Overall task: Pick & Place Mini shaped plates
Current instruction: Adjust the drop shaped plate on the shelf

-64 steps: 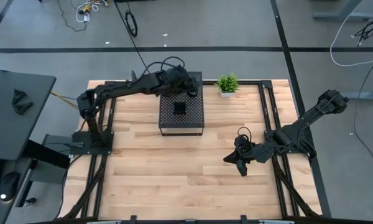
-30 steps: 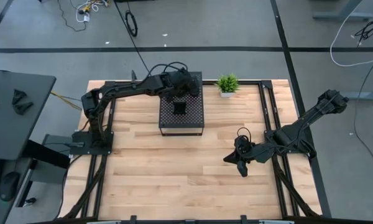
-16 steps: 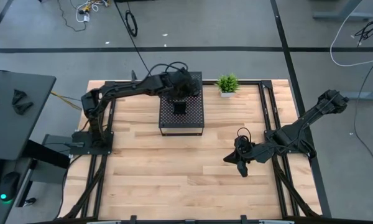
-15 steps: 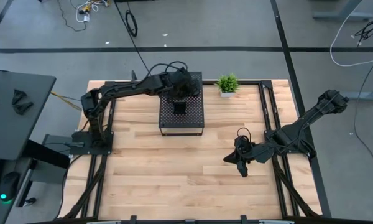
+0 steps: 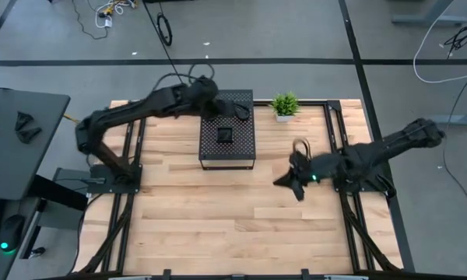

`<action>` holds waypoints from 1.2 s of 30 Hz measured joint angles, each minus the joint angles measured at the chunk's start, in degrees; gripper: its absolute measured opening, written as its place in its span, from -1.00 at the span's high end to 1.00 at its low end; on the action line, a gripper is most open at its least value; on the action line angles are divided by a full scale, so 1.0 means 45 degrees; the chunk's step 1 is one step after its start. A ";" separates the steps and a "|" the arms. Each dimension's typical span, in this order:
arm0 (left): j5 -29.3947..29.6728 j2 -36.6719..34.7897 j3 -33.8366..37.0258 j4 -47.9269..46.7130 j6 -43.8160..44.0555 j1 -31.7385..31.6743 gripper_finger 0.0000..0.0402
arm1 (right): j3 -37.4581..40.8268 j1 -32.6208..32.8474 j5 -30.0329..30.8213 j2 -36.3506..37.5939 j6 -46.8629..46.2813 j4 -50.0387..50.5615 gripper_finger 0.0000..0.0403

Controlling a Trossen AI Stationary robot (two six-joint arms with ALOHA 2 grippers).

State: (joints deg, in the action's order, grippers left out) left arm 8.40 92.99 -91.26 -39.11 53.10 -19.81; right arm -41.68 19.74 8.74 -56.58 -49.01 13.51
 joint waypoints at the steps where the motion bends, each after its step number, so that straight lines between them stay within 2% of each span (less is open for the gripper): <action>1: 0.0145 -0.0339 -0.0005 -0.0407 -0.0354 0.0194 0.47 | -0.0225 -0.0588 -0.0309 -0.0118 0.0298 -0.0015 0.98; 5: 0.0181 -0.1548 -0.0007 -0.3216 -0.0996 0.0807 0.52 | -0.1341 -0.3083 -0.1553 -0.0935 0.2036 0.0128 0.98; 9: 0.0745 -0.2386 0.0381 -0.5649 -0.0399 0.1678 0.60 | -0.2686 -0.5840 -0.2772 -0.2312 0.3949 0.0102 0.99; 14: 0.1582 -0.3317 0.1339 -0.6291 0.0800 0.2918 0.71 | -0.4495 -0.8879 -0.3379 -0.4376 0.5379 0.0133 0.99; 18: 0.2712 -0.3904 0.2157 -0.6432 0.1686 0.3827 0.77 | -0.5598 -1.0590 -0.3542 -0.5951 0.5672 0.0152 1.00; 22: 0.3430 -0.4089 0.2598 -0.6697 0.2316 0.4434 0.80 | -0.5972 -1.1628 -0.3634 -0.7197 0.5274 0.0415 1.00; 27: 0.3870 -0.4119 0.2710 -0.6739 0.2390 0.4720 0.80 | -0.5981 -1.1927 -0.4011 -0.8128 0.4813 0.0716 1.00; 36: 0.4182 -0.4119 0.2710 -0.6641 0.2377 0.4736 0.80 | -0.5986 -1.1708 -0.4388 -0.8256 0.4308 0.0869 1.00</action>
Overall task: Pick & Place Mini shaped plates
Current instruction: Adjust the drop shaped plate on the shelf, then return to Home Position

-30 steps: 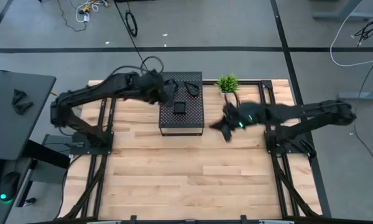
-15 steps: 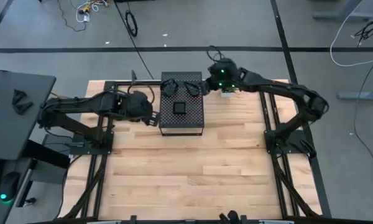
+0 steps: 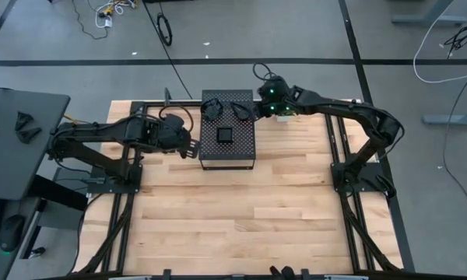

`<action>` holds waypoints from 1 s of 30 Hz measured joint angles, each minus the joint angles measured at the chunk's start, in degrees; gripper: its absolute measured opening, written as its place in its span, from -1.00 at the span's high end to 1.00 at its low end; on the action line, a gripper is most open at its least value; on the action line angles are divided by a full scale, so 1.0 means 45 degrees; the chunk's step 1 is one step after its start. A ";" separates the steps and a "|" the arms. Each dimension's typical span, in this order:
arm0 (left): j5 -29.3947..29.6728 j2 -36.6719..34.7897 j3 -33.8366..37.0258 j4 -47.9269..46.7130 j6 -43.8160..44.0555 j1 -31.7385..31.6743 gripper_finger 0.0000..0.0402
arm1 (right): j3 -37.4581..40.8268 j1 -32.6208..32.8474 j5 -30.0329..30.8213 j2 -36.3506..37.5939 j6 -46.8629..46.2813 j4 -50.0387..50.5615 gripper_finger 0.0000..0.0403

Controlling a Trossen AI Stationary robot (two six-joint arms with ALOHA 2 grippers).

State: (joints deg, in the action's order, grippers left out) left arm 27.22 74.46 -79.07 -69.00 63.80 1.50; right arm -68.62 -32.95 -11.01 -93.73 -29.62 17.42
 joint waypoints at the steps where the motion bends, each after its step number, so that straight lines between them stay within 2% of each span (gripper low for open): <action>1: 0.0000 0.0000 0.0000 0.0001 -0.0055 0.0000 0.80 | 0.0000 0.0040 -0.0105 0.0000 -0.0052 0.0007 1.00; 22: -0.0005 0.0005 0.0000 0.0045 0.0012 0.0088 0.80 | 0.0000 0.0542 -0.0463 0.0056 0.0049 0.0106 1.00; 26: -0.0271 0.0005 0.0000 0.0067 0.0022 0.0230 0.80 | 0.0000 0.0543 -0.0460 0.0869 0.0439 0.0466 1.00; 30: -0.0387 0.0010 0.0000 0.0437 0.0027 0.0397 0.80 | 0.0000 0.0778 -0.0480 0.2704 0.1292 0.1683 1.00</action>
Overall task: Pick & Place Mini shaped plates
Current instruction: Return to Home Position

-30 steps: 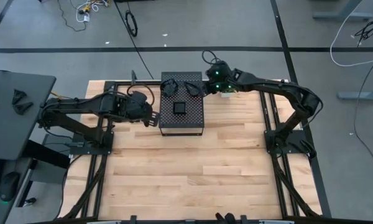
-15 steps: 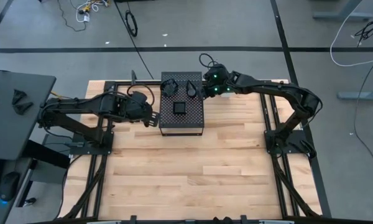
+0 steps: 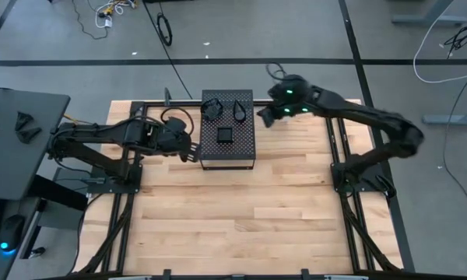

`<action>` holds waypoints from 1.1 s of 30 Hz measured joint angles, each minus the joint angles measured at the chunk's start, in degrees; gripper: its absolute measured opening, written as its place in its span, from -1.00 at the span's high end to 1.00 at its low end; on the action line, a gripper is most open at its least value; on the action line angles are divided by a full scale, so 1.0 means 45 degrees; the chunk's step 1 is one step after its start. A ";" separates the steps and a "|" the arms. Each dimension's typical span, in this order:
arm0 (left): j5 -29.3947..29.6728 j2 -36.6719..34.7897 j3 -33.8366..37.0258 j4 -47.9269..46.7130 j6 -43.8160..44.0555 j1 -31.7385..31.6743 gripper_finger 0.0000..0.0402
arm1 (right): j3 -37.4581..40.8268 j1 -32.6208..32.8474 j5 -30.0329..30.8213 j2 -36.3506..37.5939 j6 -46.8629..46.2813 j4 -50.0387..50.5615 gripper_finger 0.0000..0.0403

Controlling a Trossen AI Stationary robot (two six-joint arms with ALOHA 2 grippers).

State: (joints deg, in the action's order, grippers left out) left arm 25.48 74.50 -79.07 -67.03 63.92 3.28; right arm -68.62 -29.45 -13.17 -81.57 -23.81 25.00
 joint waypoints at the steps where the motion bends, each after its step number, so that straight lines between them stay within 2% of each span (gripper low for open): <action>1: 0.0010 0.0000 0.0000 0.0154 0.0004 0.0042 0.80 | 0.0000 0.0143 -0.0045 0.0556 0.0188 0.0427 1.00; 4: 0.0060 0.0007 -0.0005 0.0739 -0.0005 0.0051 0.80 | 0.0287 0.0992 0.0082 0.2423 0.0479 0.1223 1.00; 12: 0.0703 0.0039 -0.0010 0.2109 -0.0015 0.0050 0.80 | 0.3146 0.5076 0.0173 0.8226 -0.0860 0.0662 0.96; 15: 0.1007 0.0039 -0.0010 0.2319 -0.0019 0.0050 0.80 | 0.4481 0.6734 0.0345 1.0376 -0.0970 -0.0773 0.92; 19: 0.1222 0.0039 -0.0010 0.2405 -0.0015 0.0050 0.80 | 0.6659 0.8269 0.1413 1.2721 -0.0912 -0.3685 0.91; 24: 0.1228 0.0039 -0.0010 0.2434 -0.0014 0.0050 0.80 | 0.9214 0.8668 0.2258 1.4399 -0.0499 -0.5234 0.96; 28: 0.1203 0.0034 -0.0010 0.2450 -0.0015 0.0050 0.80 | 1.0975 0.8389 0.2759 1.4542 0.0072 -0.6766 0.99; 33: 0.1201 0.0034 -0.0010 0.2458 -0.0019 0.0050 0.80 | 1.2601 0.7292 0.2484 1.4572 0.0650 -0.7969 0.99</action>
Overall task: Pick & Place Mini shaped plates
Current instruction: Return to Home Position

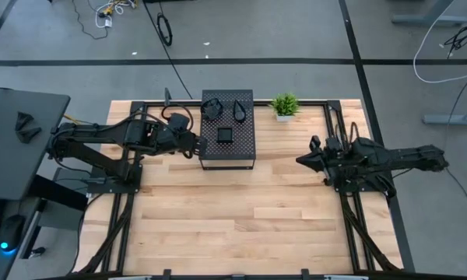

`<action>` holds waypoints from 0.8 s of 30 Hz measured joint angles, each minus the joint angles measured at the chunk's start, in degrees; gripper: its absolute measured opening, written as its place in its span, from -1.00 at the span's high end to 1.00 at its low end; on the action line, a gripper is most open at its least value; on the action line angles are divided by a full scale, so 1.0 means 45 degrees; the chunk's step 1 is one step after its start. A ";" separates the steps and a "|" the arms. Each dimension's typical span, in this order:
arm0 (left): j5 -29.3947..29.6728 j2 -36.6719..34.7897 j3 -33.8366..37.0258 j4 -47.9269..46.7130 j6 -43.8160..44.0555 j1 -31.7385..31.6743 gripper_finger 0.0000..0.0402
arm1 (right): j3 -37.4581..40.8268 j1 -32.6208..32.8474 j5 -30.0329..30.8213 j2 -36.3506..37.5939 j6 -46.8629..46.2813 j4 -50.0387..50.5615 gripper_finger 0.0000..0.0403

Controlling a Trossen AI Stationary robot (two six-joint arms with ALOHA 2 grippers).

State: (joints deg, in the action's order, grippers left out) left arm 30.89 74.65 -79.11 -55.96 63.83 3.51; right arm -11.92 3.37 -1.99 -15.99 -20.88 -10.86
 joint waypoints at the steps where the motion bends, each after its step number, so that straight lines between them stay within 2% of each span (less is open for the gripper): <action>1: -0.0005 0.0000 0.0000 -0.0005 0.0000 0.0000 0.80 | 0.0204 -0.0279 -0.0174 0.0075 -0.0006 0.0014 0.99; 4: -0.0061 0.0000 0.0000 -0.0006 0.0000 0.0000 0.80 | 0.0560 -0.0979 -0.0706 0.0367 -0.0006 -0.0013 0.99; 7: -0.0130 0.0000 0.0000 -0.0011 0.0000 0.0000 0.80 | 0.0671 -0.1407 -0.0762 0.0949 0.0003 0.0932 1.00; 15: -0.0163 0.0000 0.0000 -0.0005 -0.0002 -0.0002 0.80 | 0.0688 -0.1625 -0.0663 0.3416 0.0087 0.3915 1.00; 18: -0.0160 0.0000 0.0000 0.0000 -0.0005 0.0000 0.80 | 0.0707 -0.1625 -0.0648 0.3551 0.0089 0.4514 1.00; 24: -0.0163 -0.0005 0.0000 -0.0002 0.0000 0.0000 0.80 | 0.1824 -0.1625 -0.0658 0.3551 0.0187 0.2551 1.00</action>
State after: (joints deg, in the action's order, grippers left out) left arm 30.15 74.63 -79.11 -55.97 63.83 3.51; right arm -3.71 -3.95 -4.95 -0.01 -20.04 0.61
